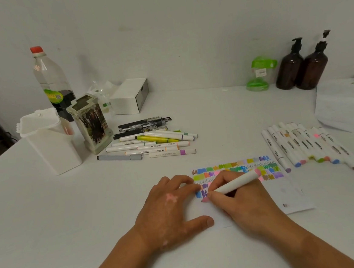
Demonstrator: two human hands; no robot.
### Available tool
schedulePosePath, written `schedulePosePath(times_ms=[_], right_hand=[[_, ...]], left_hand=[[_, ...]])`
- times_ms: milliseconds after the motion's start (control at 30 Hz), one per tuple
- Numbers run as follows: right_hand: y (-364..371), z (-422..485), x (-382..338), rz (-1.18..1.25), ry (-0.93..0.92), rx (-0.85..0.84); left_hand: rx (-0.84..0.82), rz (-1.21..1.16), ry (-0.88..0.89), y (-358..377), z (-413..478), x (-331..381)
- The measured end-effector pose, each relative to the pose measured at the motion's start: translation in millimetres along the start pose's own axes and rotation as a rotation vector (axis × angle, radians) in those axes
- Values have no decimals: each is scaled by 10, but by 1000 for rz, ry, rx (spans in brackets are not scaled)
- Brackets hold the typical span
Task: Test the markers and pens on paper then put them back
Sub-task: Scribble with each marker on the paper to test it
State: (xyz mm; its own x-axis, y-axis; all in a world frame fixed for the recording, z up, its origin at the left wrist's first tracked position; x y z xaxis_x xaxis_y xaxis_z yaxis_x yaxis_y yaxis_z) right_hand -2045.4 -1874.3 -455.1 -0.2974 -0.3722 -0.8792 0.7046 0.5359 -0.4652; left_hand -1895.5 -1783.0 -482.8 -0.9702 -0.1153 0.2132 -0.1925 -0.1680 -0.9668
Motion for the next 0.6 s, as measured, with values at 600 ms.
schedulePosePath(times_ms=[600], right_hand=[[-131,2,124,931,44,41]], left_hand=[[237,-971,-229,-219,-152,-249]])
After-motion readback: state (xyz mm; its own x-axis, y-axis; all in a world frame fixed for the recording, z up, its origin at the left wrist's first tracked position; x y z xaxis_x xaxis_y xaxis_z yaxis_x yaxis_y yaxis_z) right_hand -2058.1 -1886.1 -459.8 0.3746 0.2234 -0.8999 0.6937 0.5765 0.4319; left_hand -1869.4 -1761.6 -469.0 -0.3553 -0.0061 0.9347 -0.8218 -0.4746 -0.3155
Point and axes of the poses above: each hand's wrist, its own z-axis towards the middle knuckle, its own y-axis out of the palm, x = y × z, the point moved 5 cm from there along z, towards the middle knuckle, and after that the axes turned 4 degrees about z, right-handed, at the moved point
